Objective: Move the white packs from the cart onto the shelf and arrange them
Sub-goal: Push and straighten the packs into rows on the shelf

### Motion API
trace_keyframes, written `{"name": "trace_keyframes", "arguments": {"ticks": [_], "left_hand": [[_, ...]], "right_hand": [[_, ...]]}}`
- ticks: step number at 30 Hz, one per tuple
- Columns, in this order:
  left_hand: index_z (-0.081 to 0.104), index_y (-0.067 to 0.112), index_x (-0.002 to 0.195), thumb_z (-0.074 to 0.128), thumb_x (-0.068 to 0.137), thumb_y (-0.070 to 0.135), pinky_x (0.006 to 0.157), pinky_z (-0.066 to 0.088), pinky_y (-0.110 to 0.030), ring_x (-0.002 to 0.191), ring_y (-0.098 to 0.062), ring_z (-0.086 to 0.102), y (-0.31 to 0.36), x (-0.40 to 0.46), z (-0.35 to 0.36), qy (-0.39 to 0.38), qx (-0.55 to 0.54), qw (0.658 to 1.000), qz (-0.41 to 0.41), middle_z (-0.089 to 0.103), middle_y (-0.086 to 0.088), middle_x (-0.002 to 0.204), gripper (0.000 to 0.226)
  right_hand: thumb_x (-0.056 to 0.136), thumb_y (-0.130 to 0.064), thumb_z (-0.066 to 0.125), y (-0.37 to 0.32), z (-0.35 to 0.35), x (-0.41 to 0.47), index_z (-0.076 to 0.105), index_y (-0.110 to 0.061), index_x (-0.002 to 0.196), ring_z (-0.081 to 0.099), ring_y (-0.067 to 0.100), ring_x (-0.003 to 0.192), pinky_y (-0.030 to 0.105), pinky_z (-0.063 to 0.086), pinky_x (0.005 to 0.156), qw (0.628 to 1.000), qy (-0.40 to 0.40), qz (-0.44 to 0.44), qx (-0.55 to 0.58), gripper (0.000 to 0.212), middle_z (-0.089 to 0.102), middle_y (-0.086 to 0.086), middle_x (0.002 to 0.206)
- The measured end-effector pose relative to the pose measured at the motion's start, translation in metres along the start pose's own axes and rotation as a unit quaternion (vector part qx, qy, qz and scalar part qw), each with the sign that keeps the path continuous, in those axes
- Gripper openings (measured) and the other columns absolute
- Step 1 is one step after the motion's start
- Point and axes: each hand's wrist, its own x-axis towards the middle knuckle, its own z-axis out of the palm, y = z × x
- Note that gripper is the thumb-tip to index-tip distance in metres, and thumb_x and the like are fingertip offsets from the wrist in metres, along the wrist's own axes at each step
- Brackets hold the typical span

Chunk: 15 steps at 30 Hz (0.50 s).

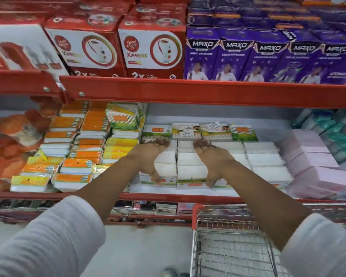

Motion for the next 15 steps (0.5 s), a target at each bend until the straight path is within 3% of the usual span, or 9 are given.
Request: {"name": "trace_keyframes", "arguments": {"ticks": [6,12,15], "left_hand": [[0.0,0.021,0.153,0.078,0.056,0.066,0.109,0.034,-0.034,0.146,-0.017,0.015,0.01,-0.005,-0.003,0.019,-0.018,1.0,-0.004,0.005,0.002,0.161,0.132],[-0.012,0.01,0.151,0.076,0.05,0.072,0.121,0.001,-0.041,0.147,-0.021,-0.009,0.042,0.004,-0.004,0.005,-0.063,0.998,0.006,-0.014,-0.007,0.16,0.148],[-0.012,0.008,0.15,0.072,0.05,0.077,0.121,-0.005,-0.043,0.147,-0.021,-0.01,0.067,0.018,-0.007,0.025,-0.049,0.998,0.024,-0.014,-0.008,0.16,0.148]], "right_hand": [[0.066,-0.042,0.081,-0.002,0.004,0.0,-0.012,-0.003,0.152,0.0,0.024,0.15,0.032,0.019,0.118,1.0,0.019,-0.008,-0.007,0.132,-0.01,0.012,0.162],[0.054,-0.056,0.085,0.015,0.004,-0.007,-0.016,-0.007,0.151,-0.008,0.023,0.15,0.032,0.003,0.12,0.999,0.005,-0.003,0.045,0.149,-0.016,0.01,0.161],[0.051,-0.056,0.087,0.043,0.004,-0.02,-0.016,-0.007,0.151,-0.006,0.023,0.15,0.034,0.004,0.121,0.998,-0.016,0.033,0.043,0.152,-0.015,0.01,0.161]]}}
